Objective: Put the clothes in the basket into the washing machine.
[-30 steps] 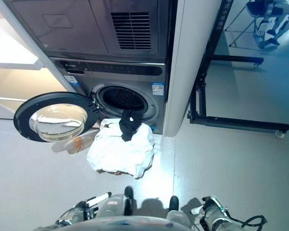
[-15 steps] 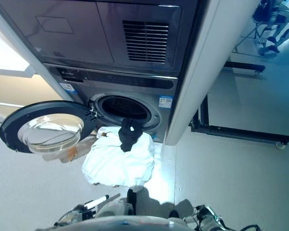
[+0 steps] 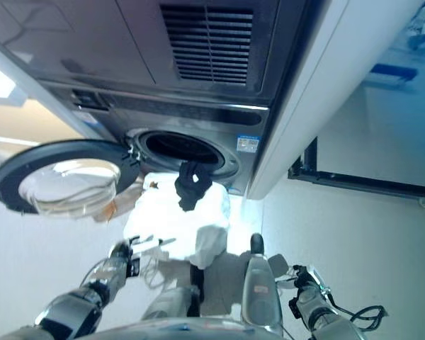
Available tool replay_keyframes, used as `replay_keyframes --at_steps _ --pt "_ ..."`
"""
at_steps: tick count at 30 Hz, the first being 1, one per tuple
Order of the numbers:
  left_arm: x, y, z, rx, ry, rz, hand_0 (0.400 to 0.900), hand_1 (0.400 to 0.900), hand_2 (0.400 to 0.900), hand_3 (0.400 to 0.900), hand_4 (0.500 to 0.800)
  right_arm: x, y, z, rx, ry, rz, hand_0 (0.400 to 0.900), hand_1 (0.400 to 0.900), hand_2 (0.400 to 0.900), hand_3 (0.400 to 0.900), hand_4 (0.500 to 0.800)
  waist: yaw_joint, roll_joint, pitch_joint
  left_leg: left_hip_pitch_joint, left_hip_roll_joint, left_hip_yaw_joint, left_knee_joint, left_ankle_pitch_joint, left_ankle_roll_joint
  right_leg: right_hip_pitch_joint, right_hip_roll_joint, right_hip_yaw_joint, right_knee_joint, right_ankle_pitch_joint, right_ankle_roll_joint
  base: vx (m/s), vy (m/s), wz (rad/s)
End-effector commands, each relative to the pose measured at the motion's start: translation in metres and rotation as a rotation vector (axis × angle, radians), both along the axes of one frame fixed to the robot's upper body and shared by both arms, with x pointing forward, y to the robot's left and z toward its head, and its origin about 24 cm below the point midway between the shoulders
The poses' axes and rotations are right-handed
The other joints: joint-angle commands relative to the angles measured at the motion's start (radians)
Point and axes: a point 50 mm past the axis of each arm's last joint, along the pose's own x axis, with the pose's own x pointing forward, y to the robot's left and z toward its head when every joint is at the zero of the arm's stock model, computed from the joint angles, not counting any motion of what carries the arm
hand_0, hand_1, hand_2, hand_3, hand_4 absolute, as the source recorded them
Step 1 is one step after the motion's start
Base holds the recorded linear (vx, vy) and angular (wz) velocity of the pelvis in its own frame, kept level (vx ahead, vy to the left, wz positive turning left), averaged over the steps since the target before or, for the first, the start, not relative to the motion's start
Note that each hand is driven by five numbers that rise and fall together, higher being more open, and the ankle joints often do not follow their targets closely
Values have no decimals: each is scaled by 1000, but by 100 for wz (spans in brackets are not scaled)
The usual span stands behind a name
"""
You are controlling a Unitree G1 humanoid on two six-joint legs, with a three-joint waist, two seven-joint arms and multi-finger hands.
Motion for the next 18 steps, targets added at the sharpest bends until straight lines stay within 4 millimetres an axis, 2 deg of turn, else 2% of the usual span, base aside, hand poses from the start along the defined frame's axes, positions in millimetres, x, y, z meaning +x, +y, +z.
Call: replay_keyframes --at_steps 1,5,7,10,15,18 --pt "38 12 35 68 -164 67 900 900 900 900 800 12 -36 16 -129 -38 -10 900 900 900 900 800 -23 14 14 -153 112 -6 195 -98 27 -46 -2 21 54 -30 22 -140 -39 7" --pt "67 17 66 77 -304 108 900 900 900 900 800 32 -43 27 -155 -92 -4 900 900 900 900 800 -37 24 39 -216 130 -12 225 -104 21 -144 29 23 151 -70 6 -126 64 2" --pt "76 22 79 88 -351 128 900 900 900 900 800 36 -46 30 -168 -94 2 900 900 900 900 800 -42 26 47 -243 132 -14 240 -107 22 -172 38 22 185 -86 -2 -76 66 0" --pt "89 29 100 109 -410 144 900 900 900 900 800 38 -50 32 -174 -95 11 900 900 900 900 800 -42 22 64 -307 131 -21 289 -117 25 -217 55 27 239 -112 -12 -61 19 2" --pt "112 40 141 158 -514 172 900 900 900 900 800 36 -46 30 -147 -118 16 900 900 900 900 800 -31 -18 92 -448 136 -46 416 -148 24 -298 79 18 340 -156 -26 -70 -64 3" --pt "118 48 159 174 -559 216 900 900 900 900 800 33 -45 28 -139 -122 16 900 900 900 900 800 -28 -33 102 -507 136 -60 479 -167 24 -335 86 15 393 -177 -33 -14 -21 1"
